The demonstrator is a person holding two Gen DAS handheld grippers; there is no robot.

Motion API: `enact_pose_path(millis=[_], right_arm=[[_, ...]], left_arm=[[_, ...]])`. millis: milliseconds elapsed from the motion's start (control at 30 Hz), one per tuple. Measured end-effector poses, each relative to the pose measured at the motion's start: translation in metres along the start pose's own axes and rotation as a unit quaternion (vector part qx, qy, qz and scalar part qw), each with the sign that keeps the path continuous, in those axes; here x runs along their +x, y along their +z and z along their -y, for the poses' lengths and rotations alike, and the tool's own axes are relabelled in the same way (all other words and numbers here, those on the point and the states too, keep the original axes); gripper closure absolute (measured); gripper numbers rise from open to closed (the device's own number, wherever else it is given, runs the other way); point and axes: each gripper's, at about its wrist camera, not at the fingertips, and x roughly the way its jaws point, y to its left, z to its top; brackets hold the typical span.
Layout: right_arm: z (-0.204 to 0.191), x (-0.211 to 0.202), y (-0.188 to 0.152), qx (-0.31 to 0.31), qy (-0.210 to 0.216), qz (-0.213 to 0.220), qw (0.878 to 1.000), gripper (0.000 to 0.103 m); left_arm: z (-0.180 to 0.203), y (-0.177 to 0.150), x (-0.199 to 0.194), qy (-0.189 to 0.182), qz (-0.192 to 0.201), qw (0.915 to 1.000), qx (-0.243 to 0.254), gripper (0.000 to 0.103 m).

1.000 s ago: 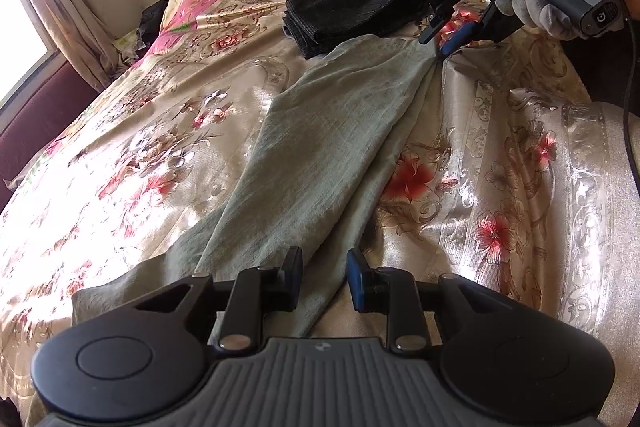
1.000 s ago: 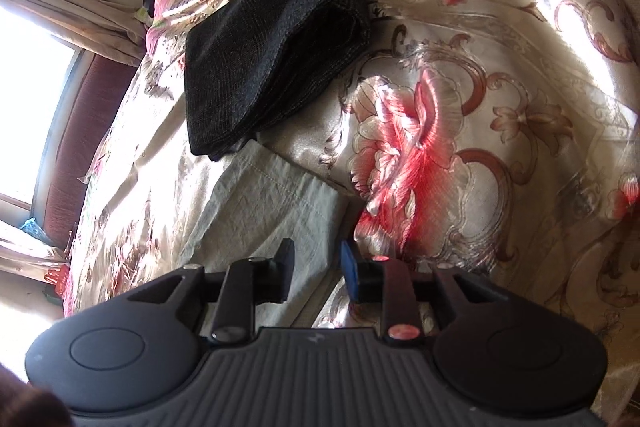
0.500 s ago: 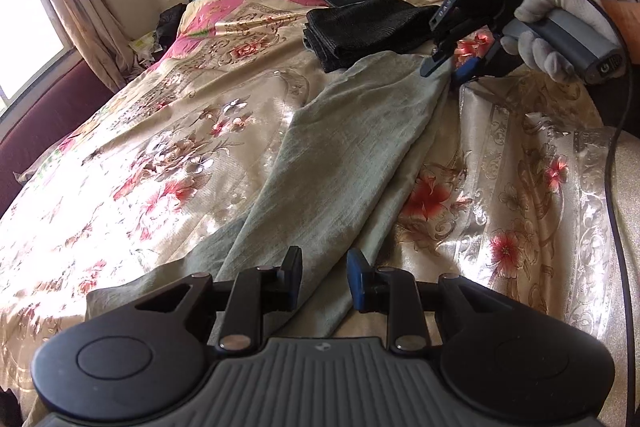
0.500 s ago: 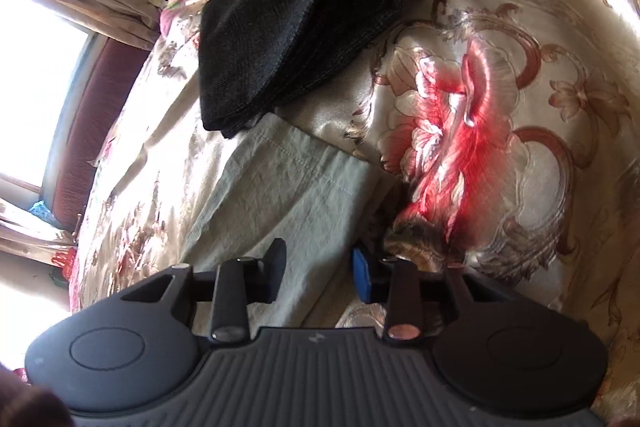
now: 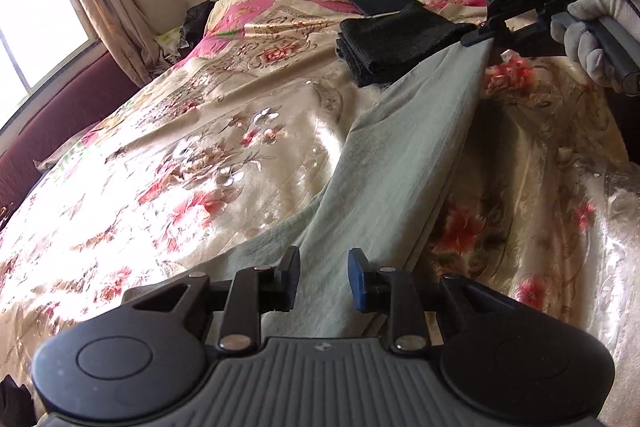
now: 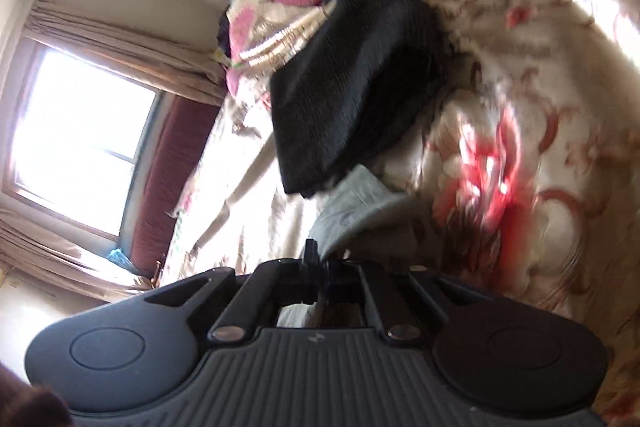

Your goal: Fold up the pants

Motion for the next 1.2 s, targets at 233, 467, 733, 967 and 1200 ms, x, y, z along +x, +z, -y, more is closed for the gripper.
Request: enact_pose_path(millis=[233,467,733,967,1200], right_arm=[[0.021,0.011,-0.009,-0.055,-0.131,-0.080,0.987,0.095],[-0.042,-0.025,-0.018,-0.193,-0.157,-0.033,0.968,0.092],[-0.165,0.101,-0.117,-0.468,0.013,-0.256,0.846,0.079],[-0.192,0.177,-0.181,-0.578,0.039,-0.400,0.710,0.059],[-0.202,0.192,-0.178,-0.567,0.015,-0.407,0.716,0.099]], left_arm=[[0.021,-0.020,0.026,-0.025,-0.055,0.9980,0.021,0.043],[0.004,-0.024,0.000,-0.035,-0.019,0.9992,-0.004,0.043],[-0.034,-0.020,0.015,0.014,-0.007,0.9998,-0.011,0.043],[-0.068,-0.048,0.018,0.032,-0.044,0.9977,-0.040,0.043],[-0.090,-0.063,0.026,0.033,-0.054,0.9942,-0.087,0.043]])
